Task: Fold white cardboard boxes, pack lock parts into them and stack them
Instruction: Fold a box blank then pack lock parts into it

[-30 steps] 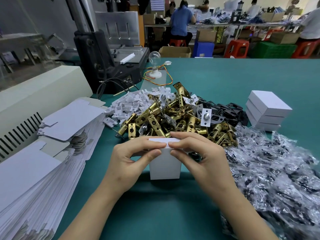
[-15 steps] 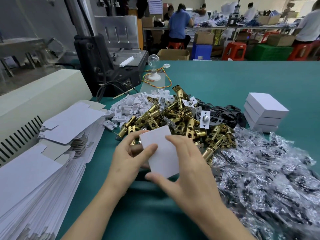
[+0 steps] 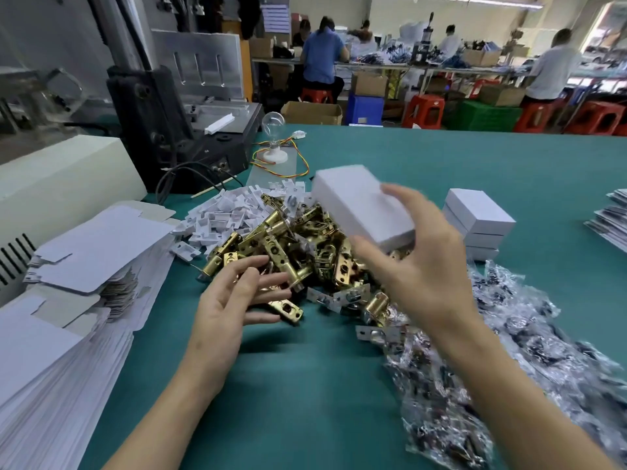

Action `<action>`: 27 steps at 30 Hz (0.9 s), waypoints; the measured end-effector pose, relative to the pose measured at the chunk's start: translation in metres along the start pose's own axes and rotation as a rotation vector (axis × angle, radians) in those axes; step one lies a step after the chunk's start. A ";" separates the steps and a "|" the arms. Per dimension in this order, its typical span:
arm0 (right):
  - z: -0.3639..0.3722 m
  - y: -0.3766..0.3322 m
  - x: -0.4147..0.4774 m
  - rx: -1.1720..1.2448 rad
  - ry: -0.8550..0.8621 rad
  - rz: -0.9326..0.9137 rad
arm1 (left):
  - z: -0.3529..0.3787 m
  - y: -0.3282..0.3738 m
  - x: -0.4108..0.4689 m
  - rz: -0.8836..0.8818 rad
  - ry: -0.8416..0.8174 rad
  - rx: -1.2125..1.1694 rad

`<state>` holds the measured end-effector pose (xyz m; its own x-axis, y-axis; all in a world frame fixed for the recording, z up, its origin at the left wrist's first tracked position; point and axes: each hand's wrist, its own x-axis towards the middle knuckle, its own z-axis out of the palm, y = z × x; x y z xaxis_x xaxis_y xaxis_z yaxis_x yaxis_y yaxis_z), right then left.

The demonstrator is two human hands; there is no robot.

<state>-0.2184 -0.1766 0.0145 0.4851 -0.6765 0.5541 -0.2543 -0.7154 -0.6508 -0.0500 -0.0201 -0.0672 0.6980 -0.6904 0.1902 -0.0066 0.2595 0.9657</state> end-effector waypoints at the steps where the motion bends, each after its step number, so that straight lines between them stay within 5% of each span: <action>1: -0.009 0.008 0.017 -0.056 0.023 0.023 | -0.001 0.000 0.000 0.004 -0.005 0.016; 12: -0.074 0.152 0.123 -0.512 0.065 0.399 | -0.001 -0.011 0.001 -0.001 -0.060 0.143; 27: -0.066 0.179 0.117 -0.519 0.079 0.517 | 0.002 -0.014 -0.001 0.015 -0.108 0.224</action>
<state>-0.2620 -0.3957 -0.0033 0.1396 -0.9464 0.2914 -0.8069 -0.2793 -0.5205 -0.0517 -0.0243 -0.0807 0.6159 -0.7590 0.2112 -0.1837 0.1224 0.9753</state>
